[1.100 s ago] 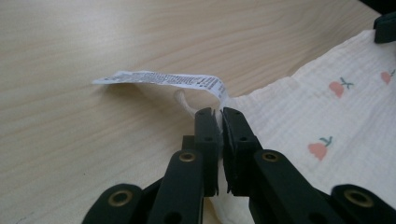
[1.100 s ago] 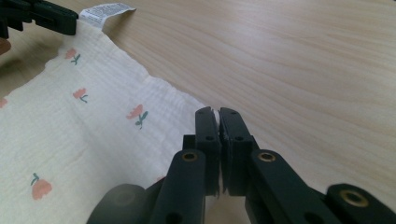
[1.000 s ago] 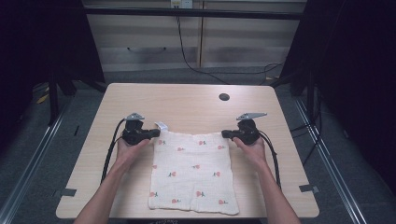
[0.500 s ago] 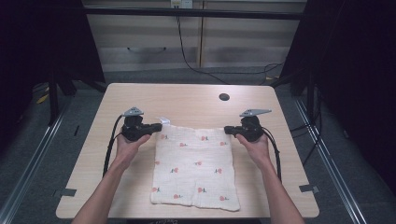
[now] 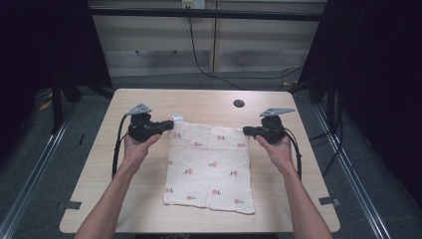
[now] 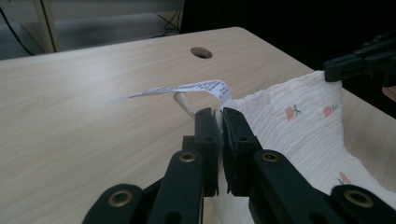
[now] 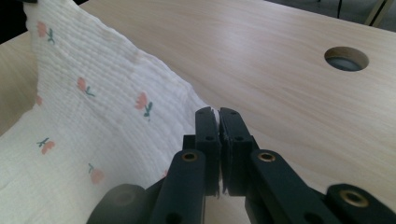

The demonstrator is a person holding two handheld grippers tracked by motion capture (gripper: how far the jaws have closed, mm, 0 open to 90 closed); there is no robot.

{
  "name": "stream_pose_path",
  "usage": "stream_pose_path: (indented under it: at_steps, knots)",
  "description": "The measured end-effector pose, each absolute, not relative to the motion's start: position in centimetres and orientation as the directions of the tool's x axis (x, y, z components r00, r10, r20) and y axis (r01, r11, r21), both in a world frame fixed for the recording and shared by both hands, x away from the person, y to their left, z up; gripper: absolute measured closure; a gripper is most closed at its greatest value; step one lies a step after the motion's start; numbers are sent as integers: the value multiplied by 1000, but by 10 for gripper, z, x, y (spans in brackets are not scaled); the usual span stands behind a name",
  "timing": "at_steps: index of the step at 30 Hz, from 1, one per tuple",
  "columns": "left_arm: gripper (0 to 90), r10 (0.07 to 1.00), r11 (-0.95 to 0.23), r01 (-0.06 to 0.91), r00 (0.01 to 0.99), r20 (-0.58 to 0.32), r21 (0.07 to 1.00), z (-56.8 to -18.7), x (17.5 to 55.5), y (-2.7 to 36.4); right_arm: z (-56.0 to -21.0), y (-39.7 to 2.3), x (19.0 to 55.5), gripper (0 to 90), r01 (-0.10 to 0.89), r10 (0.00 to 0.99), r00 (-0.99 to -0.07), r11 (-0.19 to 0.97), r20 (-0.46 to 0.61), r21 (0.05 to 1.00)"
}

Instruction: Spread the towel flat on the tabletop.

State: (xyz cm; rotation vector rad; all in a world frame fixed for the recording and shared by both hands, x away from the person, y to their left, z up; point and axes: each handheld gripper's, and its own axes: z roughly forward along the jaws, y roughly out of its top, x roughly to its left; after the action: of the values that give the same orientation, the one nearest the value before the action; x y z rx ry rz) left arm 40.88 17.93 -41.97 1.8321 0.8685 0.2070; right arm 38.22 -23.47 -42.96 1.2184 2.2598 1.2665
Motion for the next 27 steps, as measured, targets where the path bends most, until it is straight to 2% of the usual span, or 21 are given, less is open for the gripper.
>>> stream_pose_path:
  at_steps: [6, 12, 16, 23, 27]
  knots:
    - [855, 634, -156, 440, 731, -252, 884, -403, 407, 182, -416, -237, 384, 871, 521, 788, -602, 263, 131, 812]
    - [855, 645, -185, 415, 735, -208, 891, -400, 403, 183, -406, -233, 384, 871, 494, 781, -613, 260, 120, 830]
    - [855, 644, -190, 413, 737, -205, 890, -407, 396, 189, -411, -229, 376, 871, 491, 769, -632, 296, 101, 819]
    - [855, 615, -209, 364, 770, -168, 908, -402, 377, 187, -407, -228, 360, 871, 457, 747, -659, 302, 90, 836]
    - [856, 618, -224, 367, 770, -160, 903, -405, 371, 190, -406, -228, 348, 871, 440, 729, -679, 306, 89, 844]
